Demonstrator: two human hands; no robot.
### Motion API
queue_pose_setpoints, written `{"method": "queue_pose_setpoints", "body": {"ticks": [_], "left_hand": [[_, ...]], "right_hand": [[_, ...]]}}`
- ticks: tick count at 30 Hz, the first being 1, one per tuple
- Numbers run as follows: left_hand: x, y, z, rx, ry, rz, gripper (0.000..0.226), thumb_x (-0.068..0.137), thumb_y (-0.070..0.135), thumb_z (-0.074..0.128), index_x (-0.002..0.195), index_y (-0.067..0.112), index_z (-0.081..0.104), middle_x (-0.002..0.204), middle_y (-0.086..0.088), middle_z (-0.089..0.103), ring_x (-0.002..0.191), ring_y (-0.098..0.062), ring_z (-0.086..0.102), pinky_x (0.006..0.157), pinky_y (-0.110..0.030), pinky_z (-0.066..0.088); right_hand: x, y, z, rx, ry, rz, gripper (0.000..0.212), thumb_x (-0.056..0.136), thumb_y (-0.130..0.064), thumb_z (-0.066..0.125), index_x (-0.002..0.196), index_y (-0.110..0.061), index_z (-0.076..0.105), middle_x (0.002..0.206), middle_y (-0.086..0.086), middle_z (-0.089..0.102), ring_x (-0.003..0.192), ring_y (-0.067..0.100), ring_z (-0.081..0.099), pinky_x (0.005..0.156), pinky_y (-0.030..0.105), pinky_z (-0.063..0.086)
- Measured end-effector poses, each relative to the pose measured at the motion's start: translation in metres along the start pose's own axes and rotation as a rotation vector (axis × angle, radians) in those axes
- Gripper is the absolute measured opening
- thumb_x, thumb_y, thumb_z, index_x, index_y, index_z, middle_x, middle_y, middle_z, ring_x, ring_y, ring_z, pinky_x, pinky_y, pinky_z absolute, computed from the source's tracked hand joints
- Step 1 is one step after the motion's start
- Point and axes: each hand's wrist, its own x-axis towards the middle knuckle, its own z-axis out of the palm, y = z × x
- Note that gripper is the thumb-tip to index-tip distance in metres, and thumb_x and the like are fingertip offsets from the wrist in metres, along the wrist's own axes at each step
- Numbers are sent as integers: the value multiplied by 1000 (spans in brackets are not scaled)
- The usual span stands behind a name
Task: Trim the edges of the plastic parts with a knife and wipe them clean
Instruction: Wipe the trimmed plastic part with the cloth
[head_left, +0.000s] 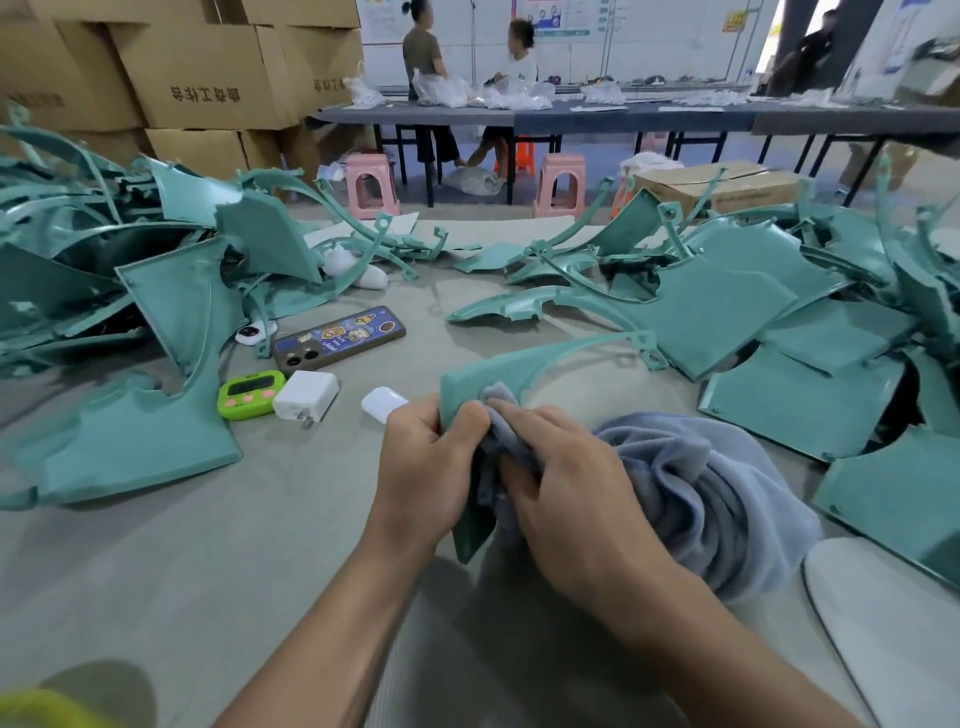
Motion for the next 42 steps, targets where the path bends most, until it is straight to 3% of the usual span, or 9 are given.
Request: {"method": "queue_pose_setpoints", "body": {"ticks": [3,8,12,15,19,25,30,36,42], "left_hand": [[1,2,0,38,-38,45,22,82,7,57,66,-6,54,53,-3,47,48,-13,42,43,-23,37],[-6,5,-1,235,-44,176,23,76,10,57,60,5,41,51,12,37,49,-5,30,45,-20,26],[-13,8,1,315,-80,240,25,75,11,56,61,11,35,48,15,31,46,-2,25,43,-17,23],[-16,8,1,337,-116,252,25,75,17,54,62,9,34,52,12,30,49,-6,26,45,-24,22],[-19,9,4,338,-130,262,29,73,27,53,63,10,32,53,12,27,51,-7,24,46,-26,21],[-18,9,2,344,-107,254,29,76,19,55,62,11,31,52,13,27,49,-4,23,44,-20,21],[-14,7,1,339,-101,256,28,75,18,56,62,11,33,50,12,29,48,-5,24,44,-20,22],[-13,4,-4,340,-37,254,23,75,19,59,63,8,42,49,14,35,48,-3,28,43,-17,24],[-17,4,-8,148,-99,194,19,80,29,62,64,21,68,51,10,58,51,-3,45,49,-22,39]], "right_hand": [[16,0,3,-95,51,28,11,97,-19,51,89,-25,48,80,-3,52,72,18,51,66,37,42],[60,8,-2,-189,113,300,31,96,-21,53,65,-20,53,60,-6,54,59,12,47,54,16,32],[99,25,-18,-260,174,510,29,100,-35,54,88,-13,67,85,8,68,74,28,56,63,28,37],[117,43,-29,-341,188,560,30,99,-30,55,78,-8,54,74,6,56,65,24,49,53,27,31],[124,73,-37,-326,272,620,12,97,-20,55,91,-10,52,87,7,52,91,31,61,69,31,38],[130,93,-55,-243,245,765,42,101,-35,54,118,4,62,117,23,65,113,37,62,74,33,38],[107,41,-45,-136,147,502,19,96,-30,64,80,-25,74,67,-1,66,58,14,59,52,24,40],[55,3,-24,11,65,270,41,96,-34,64,60,-15,59,50,-4,55,47,8,45,44,22,34],[26,-2,-47,270,-273,55,19,89,-3,66,72,-11,70,64,3,70,61,15,65,65,40,57]]}}
